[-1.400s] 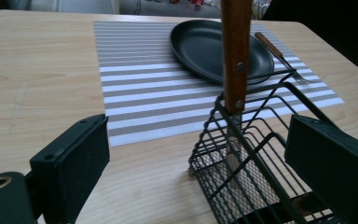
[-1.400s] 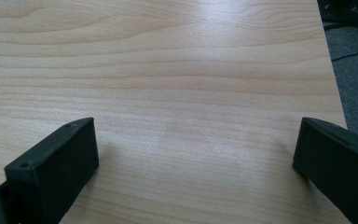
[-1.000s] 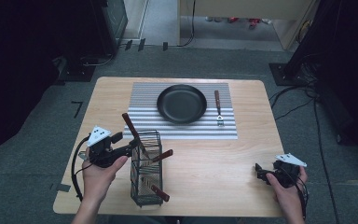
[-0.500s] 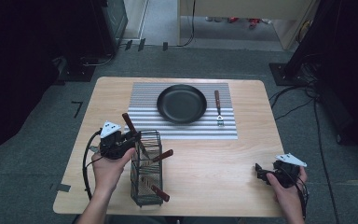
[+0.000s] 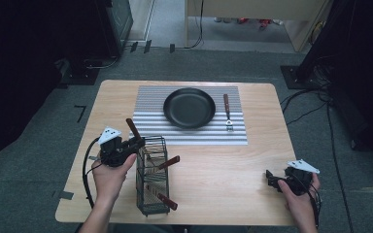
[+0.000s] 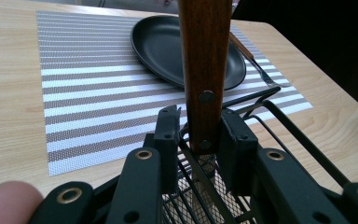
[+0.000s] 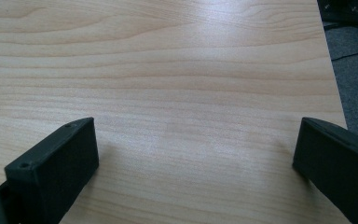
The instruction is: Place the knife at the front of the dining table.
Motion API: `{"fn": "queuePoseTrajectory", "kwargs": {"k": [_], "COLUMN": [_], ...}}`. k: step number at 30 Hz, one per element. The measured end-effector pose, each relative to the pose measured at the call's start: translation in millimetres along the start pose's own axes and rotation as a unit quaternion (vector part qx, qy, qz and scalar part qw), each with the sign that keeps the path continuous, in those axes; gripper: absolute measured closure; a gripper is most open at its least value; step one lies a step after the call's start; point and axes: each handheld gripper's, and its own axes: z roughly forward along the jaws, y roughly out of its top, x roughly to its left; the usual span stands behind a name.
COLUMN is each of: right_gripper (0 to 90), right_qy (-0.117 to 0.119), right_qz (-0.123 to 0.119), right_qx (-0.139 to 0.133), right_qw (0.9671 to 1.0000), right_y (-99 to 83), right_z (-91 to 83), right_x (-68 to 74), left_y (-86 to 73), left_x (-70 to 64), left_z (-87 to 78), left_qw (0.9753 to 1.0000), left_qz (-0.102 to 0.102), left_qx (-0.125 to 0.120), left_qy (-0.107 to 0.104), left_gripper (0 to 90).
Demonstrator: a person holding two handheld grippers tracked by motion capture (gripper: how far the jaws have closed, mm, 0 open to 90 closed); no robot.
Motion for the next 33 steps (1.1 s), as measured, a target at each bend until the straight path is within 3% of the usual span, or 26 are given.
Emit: {"fn": "queuePoseTrajectory", "kwargs": {"k": [6,8,10,14,16,20,23,28,33], "right_gripper": [0.0,0.0,0.0,0.0,0.0,0.0,0.0,0.0,0.0], "right_qy": [0.000,0.000,0.000,0.000,0.000,0.000,0.000,0.000,0.000], "right_qz": [0.000,0.000,0.000,0.000,0.000,0.000,0.000,0.000,0.000], "right_qx": [0.000,0.000,0.000,0.000,0.000,0.000,0.000,0.000,0.000], "right_qw": [1.0000,1.0000,1.0000,1.0000,1.0000,1.0000,1.0000,1.0000,1.0000], "right_y": [0.0,0.0,0.0,0.0,0.0,0.0,0.0,0.0,0.0], "right_z": [0.0,0.0,0.0,0.0,0.0,0.0,0.0,0.0,0.0], "right_x": [-0.1,0.0,0.0,-0.1,0.0,-0.1,-0.1,0.0,0.0], "left_y": [0.3,0.1,-0.5,5.5,9.7,9.9,9.6,13.2,21.1], "left_x": [1.7,2.1,3.8,3.6,1.4,-0.8,-0.7,-2.5,-3.1], "left_z": [-1.9,-1.5,-1.6,-9.9,-10.2,-4.2,-6.2,-14.3,-28.6], "left_qw": [0.9999,0.9999,0.9995,0.9976,0.9979,0.9990,0.9986,0.9975,0.9947], "left_qz": [-0.007,-0.008,-0.018,-0.032,-0.024,-0.011,-0.015,-0.012,-0.012], "left_qx": [-0.007,-0.008,-0.025,-0.061,-0.061,-0.043,-0.050,-0.065,-0.098], "left_qy": [-0.003,0.006,-0.008,-0.007,0.002,0.002,-0.008,-0.024,-0.029], "left_gripper": [68.7,65.5,50.9,48.6,51.5,65.9,76.4,77.2,77.3]}}
